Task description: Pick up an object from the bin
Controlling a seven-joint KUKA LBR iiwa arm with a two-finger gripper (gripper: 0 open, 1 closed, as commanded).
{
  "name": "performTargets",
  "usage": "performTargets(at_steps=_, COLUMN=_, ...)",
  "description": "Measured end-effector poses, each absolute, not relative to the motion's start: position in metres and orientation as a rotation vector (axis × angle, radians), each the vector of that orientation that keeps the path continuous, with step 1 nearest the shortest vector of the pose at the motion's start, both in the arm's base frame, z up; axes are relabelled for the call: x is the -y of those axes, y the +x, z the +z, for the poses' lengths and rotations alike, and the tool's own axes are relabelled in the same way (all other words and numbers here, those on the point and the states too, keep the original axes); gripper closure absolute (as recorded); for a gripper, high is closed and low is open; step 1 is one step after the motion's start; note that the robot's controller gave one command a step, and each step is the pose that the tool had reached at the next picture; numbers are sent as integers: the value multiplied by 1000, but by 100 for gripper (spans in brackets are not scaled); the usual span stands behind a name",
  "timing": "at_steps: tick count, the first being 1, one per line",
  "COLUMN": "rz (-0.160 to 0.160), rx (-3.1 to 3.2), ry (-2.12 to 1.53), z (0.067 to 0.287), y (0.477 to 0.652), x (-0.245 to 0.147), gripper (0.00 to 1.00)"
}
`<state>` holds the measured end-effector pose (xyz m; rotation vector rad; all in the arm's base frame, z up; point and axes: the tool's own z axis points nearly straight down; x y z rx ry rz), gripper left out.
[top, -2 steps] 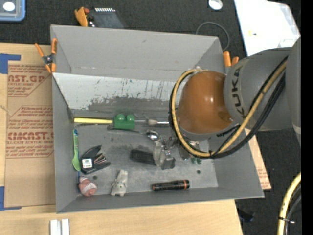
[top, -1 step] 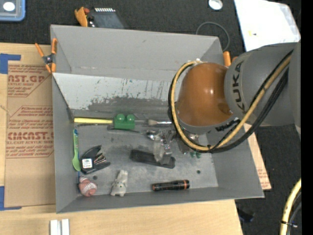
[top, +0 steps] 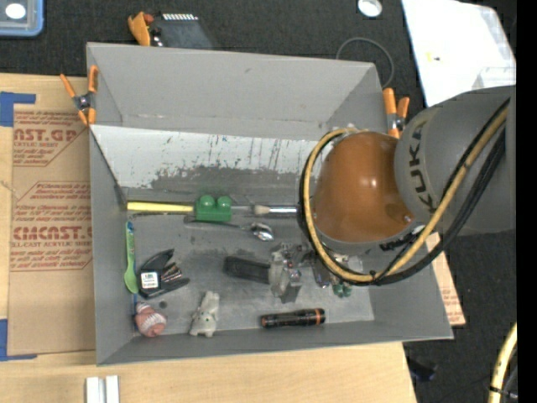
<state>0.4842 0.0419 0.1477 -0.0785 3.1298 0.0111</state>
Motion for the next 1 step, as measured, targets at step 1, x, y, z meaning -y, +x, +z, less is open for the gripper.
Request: performTargets(at_steps=1, rz=11, rx=-3136, ry=-90, z=165, y=507, x=-44, gripper=100)
